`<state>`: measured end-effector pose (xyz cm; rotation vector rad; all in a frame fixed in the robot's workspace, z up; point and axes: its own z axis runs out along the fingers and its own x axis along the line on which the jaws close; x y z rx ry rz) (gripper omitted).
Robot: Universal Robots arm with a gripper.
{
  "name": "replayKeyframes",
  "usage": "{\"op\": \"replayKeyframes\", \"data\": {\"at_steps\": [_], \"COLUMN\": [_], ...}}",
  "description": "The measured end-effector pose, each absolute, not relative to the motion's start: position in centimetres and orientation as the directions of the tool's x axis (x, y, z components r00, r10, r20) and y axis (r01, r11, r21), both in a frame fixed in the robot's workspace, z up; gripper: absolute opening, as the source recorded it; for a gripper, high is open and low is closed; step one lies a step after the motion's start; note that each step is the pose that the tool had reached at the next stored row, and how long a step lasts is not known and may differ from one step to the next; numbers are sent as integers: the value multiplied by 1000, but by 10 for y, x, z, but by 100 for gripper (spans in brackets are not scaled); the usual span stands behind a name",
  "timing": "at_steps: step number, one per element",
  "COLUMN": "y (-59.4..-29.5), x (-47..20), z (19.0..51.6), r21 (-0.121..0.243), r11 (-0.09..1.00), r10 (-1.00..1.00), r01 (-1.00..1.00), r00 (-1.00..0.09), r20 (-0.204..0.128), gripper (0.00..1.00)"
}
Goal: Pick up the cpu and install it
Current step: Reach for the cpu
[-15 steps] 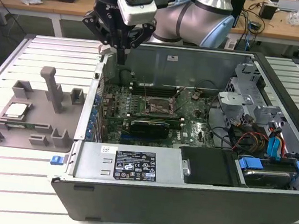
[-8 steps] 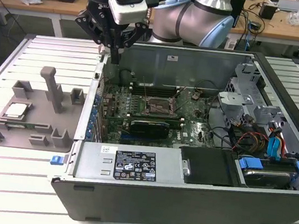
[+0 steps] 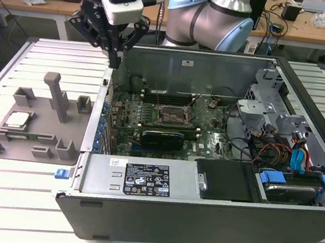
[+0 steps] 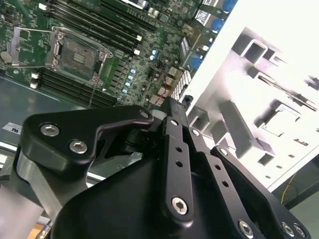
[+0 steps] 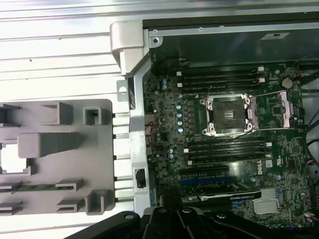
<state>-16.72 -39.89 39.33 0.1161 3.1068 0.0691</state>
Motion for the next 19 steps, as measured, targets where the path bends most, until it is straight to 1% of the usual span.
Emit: {"op": "replayKeyframes", "data": {"at_steps": [19], "y": [-399], "x": [-194], "z": [393], "r21": [46], "r11": [996], "r10": [75], "r01": [74], "r00": [-997], "r20": [-31], "gripper": [11]}}
